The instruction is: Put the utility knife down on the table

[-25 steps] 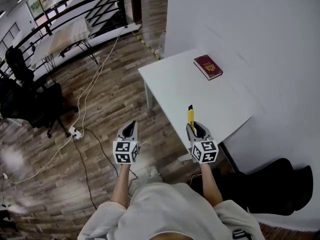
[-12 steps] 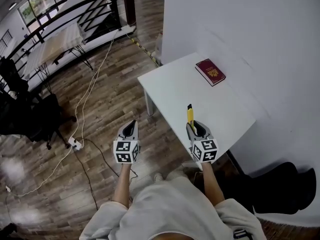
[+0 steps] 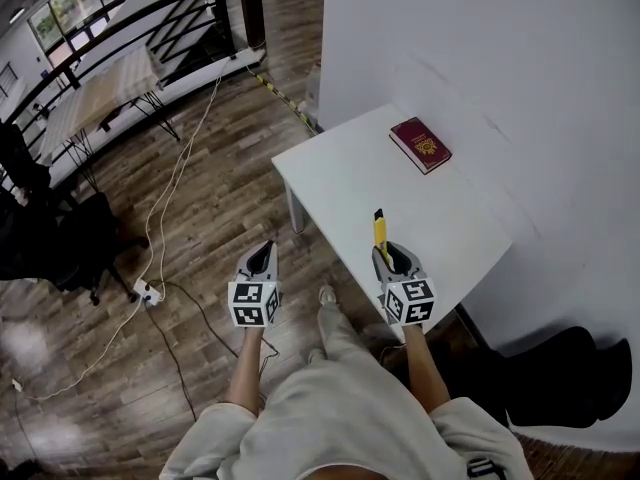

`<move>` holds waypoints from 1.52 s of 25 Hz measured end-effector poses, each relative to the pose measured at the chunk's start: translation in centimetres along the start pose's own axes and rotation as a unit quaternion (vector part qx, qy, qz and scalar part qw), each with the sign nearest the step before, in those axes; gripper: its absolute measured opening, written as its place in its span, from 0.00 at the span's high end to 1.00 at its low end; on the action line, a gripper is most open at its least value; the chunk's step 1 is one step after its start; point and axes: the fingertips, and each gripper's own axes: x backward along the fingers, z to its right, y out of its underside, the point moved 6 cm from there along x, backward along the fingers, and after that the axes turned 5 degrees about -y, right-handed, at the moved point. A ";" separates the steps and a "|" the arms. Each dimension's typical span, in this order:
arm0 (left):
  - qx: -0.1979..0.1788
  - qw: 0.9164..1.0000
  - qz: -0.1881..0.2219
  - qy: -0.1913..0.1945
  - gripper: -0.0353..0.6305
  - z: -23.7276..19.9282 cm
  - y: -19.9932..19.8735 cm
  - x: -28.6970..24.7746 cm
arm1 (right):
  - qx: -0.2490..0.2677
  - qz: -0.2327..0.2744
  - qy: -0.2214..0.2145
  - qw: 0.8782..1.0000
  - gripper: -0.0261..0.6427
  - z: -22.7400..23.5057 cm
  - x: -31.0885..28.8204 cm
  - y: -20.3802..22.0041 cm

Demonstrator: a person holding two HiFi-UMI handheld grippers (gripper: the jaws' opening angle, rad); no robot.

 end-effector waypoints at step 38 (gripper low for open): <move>-0.016 0.997 -0.064 -0.030 0.94 -3.4 -6.5 -24.1 | -0.085 0.009 -0.043 0.995 0.79 16.2 -20.4 -5.9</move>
